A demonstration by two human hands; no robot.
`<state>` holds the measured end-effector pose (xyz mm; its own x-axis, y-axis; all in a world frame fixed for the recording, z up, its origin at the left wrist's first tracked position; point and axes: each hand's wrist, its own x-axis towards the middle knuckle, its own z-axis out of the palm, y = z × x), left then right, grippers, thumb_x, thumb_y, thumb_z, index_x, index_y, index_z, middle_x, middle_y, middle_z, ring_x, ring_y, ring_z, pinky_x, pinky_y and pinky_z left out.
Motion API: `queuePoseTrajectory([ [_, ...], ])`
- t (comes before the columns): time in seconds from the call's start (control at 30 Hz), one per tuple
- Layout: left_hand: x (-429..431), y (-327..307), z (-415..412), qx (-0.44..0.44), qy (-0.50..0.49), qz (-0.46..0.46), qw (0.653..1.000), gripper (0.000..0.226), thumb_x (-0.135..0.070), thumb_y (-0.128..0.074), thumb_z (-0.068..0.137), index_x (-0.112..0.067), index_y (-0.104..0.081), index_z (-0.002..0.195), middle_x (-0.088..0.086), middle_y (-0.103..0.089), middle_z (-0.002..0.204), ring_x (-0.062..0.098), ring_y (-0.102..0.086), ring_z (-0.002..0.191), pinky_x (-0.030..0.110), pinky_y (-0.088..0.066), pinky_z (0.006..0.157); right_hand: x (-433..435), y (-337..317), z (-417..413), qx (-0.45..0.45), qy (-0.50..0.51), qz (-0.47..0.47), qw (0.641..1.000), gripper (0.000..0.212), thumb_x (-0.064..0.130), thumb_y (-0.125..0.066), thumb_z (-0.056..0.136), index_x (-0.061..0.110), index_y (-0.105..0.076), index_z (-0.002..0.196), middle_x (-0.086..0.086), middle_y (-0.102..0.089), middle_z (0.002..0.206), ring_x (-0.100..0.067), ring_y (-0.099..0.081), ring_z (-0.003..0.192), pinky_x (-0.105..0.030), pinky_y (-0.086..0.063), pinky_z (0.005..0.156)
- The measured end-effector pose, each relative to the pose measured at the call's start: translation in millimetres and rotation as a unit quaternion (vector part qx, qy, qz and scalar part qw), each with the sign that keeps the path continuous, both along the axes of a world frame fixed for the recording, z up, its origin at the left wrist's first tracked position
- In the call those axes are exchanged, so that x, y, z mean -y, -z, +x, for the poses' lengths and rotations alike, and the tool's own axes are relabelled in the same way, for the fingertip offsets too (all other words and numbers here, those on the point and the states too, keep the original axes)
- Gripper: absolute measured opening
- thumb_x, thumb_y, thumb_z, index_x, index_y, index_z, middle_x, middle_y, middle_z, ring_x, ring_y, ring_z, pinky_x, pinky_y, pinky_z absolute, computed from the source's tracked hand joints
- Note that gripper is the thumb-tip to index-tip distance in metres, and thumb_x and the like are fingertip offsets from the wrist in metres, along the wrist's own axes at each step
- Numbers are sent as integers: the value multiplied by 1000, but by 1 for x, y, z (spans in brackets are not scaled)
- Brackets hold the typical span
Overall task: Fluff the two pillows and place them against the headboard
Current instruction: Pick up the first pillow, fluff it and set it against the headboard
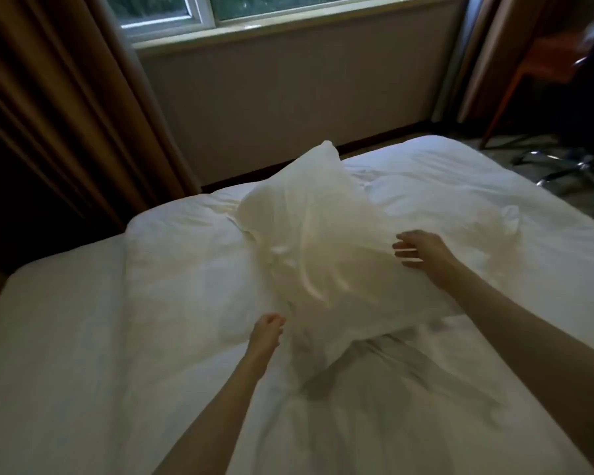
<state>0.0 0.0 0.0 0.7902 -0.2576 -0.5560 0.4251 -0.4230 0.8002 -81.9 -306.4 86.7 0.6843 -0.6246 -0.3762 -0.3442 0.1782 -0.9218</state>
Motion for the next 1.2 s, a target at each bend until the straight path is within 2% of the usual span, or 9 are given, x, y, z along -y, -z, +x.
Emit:
queuePoseTrajectory([
  [0.1,20,2,23,19,-10,14,1000,20,-27,-51,93,-14,-49,108,10,-55,117,22,-52,102,35,-42,84,18,9,15,-41,10,-84,996,27,21,-56,90,5,-60,112,-14,-59,105,-18,-55,75,-28,-43,66],
  [0.2,39,6,45,-11,-27,10,1000,38,-34,-53,91,-10,-46,121,11,-50,127,21,-46,104,35,-38,86,29,29,28,-108,-73,-159,979,45,33,-57,90,16,-54,131,-14,-54,133,-29,-55,115,-42,-44,99],
  [0.3,53,19,60,-51,-29,5,998,64,-46,-56,87,-9,-37,135,10,-44,138,26,-44,118,39,-36,91,29,58,31,-158,-143,-218,952,65,45,-57,87,25,-38,146,-6,-33,155,-25,-31,143,-49,-24,116],
  [0.4,64,36,70,-88,-9,7,996,81,-57,-56,82,-11,-27,141,9,-38,145,29,-39,129,41,-35,94,28,88,34,-213,-145,-233,938,80,54,-56,85,30,-21,152,1,-14,163,-19,-12,150,-51,-16,118],
  [0.7,94,79,78,-142,31,-27,989,132,-77,-64,46,-20,-3,149,4,-35,150,28,-41,131,40,-37,104,57,140,41,-342,-122,-249,898,89,71,-42,81,37,0,152,4,3,164,-17,1,151,-54,-4,118],
  [0.8,114,91,76,-153,11,-54,987,130,-72,-67,49,-16,-7,150,4,-37,149,27,-42,131,36,-38,106,67,150,47,-355,-117,-257,891,89,72,-42,80,37,-2,153,4,-3,164,-18,-3,151,-54,-6,117],
  [0.9,128,93,70,-130,4,-68,989,122,-74,-67,45,-16,-31,145,6,-52,139,25,-53,121,44,-42,106,72,160,48,-342,-94,-233,905,92,73,-44,78,33,-9,153,2,-16,163,-22,-15,149,-56,-8,116],
  [0.97,132,91,68,-96,3,-38,995,103,-76,-66,52,-14,-51,133,8,-61,129,26,-59,113,44,-45,102,72,163,48,-331,-84,-210,916,94,75,-45,76,32,-12,153,-3,-25,160,-29,-24,146,-57,-8,114],
  [1.2,126,75,64,-45,-53,103,992,79,-70,-56,73,-1,-62,111,20,-69,104,34,-64,92,46,-54,84,60,149,49,-312,-104,-203,922,89,76,-41,77,30,-20,151,-12,-39,153,-39,-34,139,-60,-17,112],
])
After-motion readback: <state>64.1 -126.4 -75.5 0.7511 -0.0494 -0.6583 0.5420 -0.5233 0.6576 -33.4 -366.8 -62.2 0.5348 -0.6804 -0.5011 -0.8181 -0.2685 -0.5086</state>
